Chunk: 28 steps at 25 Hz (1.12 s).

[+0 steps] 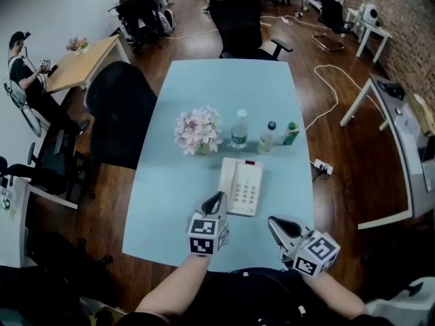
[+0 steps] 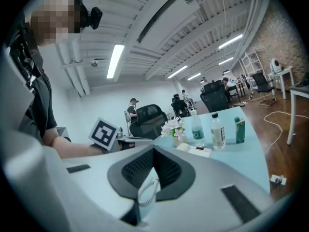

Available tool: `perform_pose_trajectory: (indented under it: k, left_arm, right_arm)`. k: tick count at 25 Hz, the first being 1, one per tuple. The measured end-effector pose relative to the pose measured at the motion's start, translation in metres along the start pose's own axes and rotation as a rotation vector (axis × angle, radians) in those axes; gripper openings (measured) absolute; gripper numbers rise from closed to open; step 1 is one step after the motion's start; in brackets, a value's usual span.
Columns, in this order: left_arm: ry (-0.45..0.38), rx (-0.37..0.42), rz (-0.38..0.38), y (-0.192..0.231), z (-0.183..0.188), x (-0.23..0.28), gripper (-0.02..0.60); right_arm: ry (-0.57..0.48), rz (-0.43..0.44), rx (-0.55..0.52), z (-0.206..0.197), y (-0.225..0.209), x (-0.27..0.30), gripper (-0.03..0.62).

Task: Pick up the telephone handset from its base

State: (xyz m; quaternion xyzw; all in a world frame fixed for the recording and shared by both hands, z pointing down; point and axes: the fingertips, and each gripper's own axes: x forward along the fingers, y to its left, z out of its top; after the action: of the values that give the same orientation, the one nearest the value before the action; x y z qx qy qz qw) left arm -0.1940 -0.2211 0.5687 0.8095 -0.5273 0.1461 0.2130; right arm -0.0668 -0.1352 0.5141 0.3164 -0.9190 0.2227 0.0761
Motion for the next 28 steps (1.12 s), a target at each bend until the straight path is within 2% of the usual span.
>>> perform_pose_trajectory:
  k: [2, 8, 10, 12, 15, 22, 28]
  left_arm:
    - [0.054, 0.002, 0.005, 0.011, -0.004, 0.022, 0.171]
    - [0.123, 0.049, 0.081, 0.038, -0.005, 0.077, 0.175]
    - [0.173, 0.066, 0.105, 0.045, -0.017, 0.096, 0.240]
    - [0.235, 0.070, 0.118, 0.051, -0.035, 0.114, 0.266]
    - [0.288, 0.056, 0.120, 0.054, -0.048, 0.135, 0.270]
    - [0.342, 0.062, 0.143, 0.056, -0.063, 0.160, 0.270]
    - [0.353, 0.063, 0.142, 0.057, -0.065, 0.162, 0.267]
  right_arm:
    - [0.010, -0.001, 0.004, -0.001, 0.000, 0.004, 0.012]
    - [0.026, 0.009, 0.008, -0.002, -0.006, 0.012, 0.012]
    - [0.028, 0.015, 0.014, -0.001, -0.010, 0.017, 0.012]
    - [0.023, 0.022, 0.023, 0.001, -0.013, 0.022, 0.012]
    - [0.016, 0.036, 0.028, 0.005, -0.017, 0.027, 0.012]
    - [0.031, 0.024, 0.054, -0.002, -0.034, 0.017, 0.012]
    - [0.027, 0.009, 0.066, -0.002, -0.046, 0.012, 0.012]
